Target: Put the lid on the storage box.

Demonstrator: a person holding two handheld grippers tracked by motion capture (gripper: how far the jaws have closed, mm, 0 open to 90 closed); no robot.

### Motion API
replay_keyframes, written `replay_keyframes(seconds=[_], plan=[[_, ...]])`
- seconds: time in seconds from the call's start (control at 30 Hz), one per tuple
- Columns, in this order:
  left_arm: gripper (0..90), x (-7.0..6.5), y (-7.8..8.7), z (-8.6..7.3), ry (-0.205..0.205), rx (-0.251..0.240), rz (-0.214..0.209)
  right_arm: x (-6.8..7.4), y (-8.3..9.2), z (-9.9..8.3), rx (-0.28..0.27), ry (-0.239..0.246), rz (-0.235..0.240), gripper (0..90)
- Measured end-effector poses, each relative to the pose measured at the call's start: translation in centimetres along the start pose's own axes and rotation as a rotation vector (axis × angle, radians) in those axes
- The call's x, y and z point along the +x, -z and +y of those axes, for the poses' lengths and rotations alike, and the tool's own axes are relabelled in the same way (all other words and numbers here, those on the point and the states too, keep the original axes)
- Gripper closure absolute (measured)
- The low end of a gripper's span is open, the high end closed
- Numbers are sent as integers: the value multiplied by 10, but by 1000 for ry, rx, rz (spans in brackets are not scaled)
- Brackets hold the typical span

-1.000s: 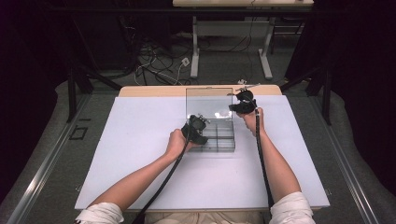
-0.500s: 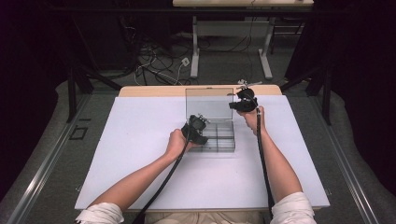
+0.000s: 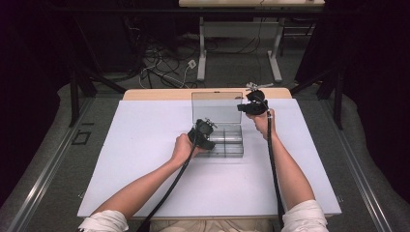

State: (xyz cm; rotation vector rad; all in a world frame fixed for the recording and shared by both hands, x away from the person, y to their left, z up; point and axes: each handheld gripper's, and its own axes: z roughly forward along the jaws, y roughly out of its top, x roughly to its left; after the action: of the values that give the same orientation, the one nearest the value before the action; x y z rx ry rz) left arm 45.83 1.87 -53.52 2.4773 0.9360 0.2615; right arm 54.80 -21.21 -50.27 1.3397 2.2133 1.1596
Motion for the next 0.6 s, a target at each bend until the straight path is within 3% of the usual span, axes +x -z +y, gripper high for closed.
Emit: replay_keyframes(seconds=[0.6], plan=[[572,0,0,0,1,-3,-1,3,9,4,-24,14,16,900]])
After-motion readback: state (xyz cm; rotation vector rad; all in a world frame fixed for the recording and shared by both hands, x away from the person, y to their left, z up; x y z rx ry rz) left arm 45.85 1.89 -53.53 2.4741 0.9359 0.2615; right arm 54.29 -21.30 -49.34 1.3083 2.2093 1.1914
